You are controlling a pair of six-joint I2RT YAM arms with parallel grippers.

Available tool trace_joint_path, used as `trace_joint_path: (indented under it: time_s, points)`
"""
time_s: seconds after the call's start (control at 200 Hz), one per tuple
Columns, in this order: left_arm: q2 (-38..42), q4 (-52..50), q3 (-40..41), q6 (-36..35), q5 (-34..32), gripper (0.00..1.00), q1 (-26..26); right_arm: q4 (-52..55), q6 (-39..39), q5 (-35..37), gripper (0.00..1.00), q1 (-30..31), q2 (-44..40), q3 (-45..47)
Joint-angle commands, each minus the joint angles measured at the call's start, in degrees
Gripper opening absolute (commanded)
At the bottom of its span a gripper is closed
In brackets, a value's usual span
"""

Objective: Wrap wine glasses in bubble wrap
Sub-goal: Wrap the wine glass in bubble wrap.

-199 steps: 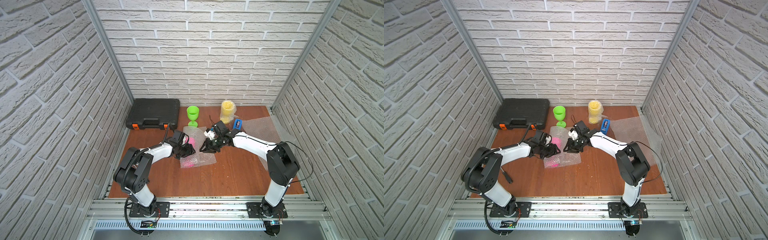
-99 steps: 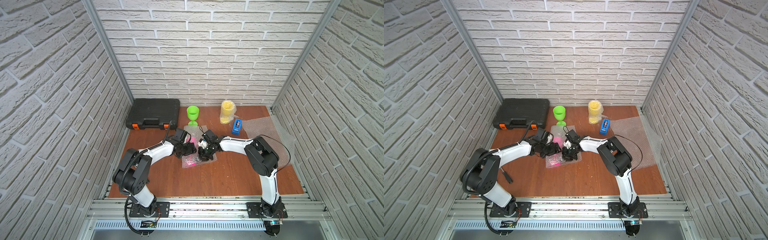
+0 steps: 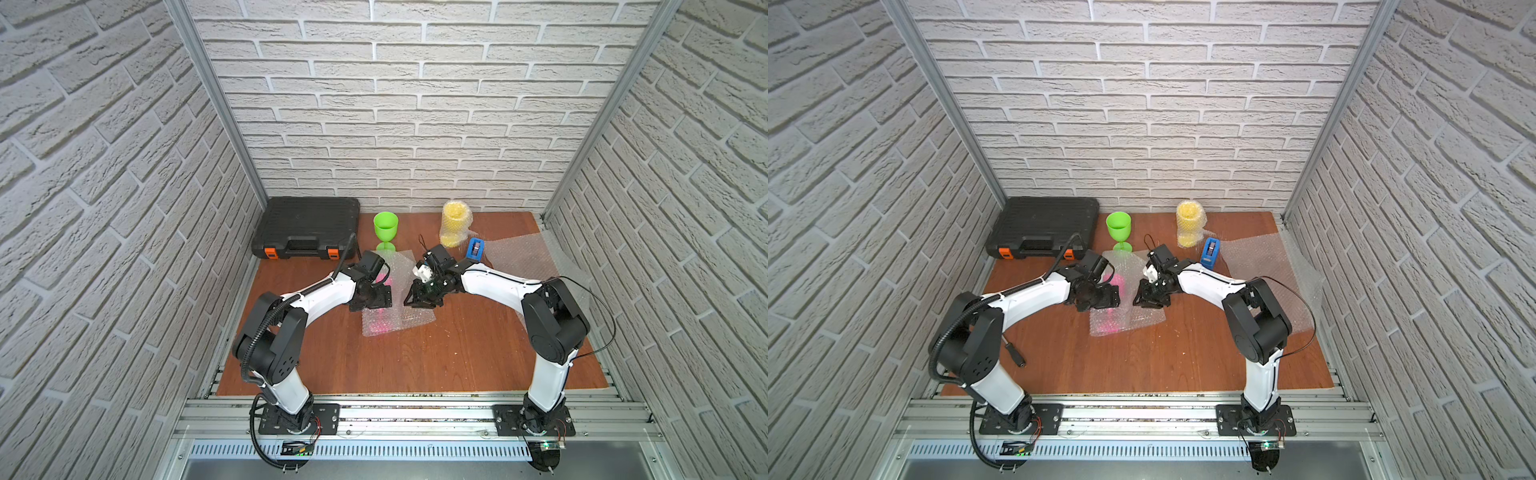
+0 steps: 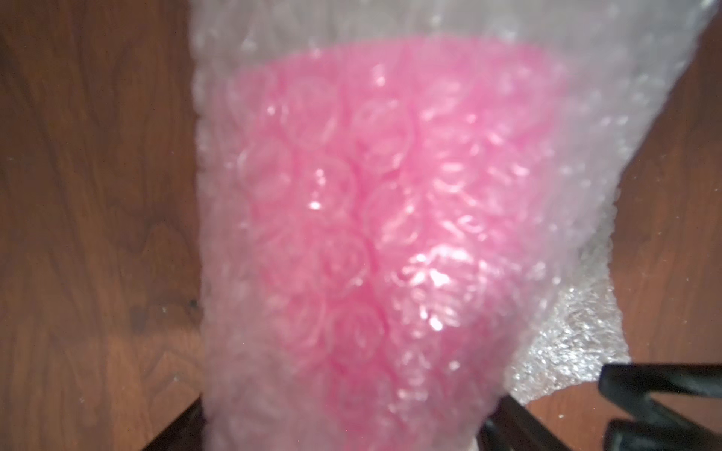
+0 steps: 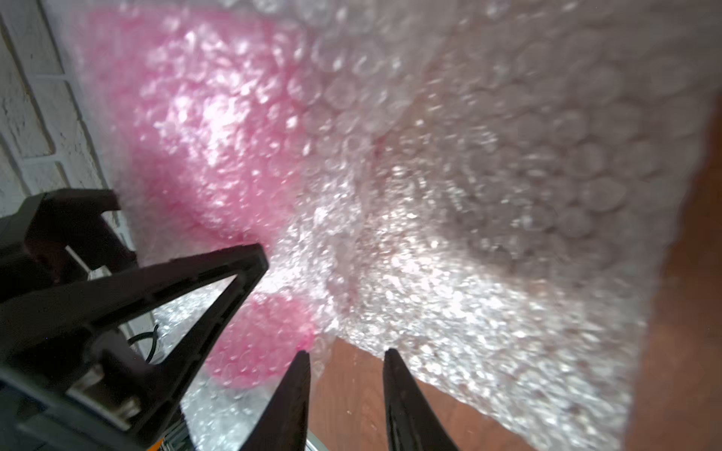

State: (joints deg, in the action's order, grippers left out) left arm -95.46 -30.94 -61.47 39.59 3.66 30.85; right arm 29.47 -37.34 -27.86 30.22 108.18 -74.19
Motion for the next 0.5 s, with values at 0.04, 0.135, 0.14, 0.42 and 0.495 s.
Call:
trace_joint_path:
  time_s: [0.04,0.135,0.14,0.42,0.495]
  points:
    - [1.6,-2.0,-2.9,-0.8,-0.4,0.94,-0.1,3.2,3.3,1.9,0.33,-0.3,1.0,2.6]
    - [0.6,-4.2,-5.4,-1.7,-1.4,0.97,-0.2,2.7,3.2,1.4,0.32,-0.2,1.4,4.2]
    - [0.5,-4.2,-5.4,-1.8,-1.3,0.97,-0.2,2.7,3.2,1.5,0.32,-0.2,1.4,4.2]
    - [-7.0,-7.6,-11.1,-3.2,-2.4,0.98,-0.4,2.6,2.6,2.2,0.31,-0.2,-1.6,7.5]
    - [-8.0,-7.2,-11.3,-3.6,-2.9,0.97,-0.4,2.7,2.6,2.5,0.31,-0.2,-2.4,7.5]
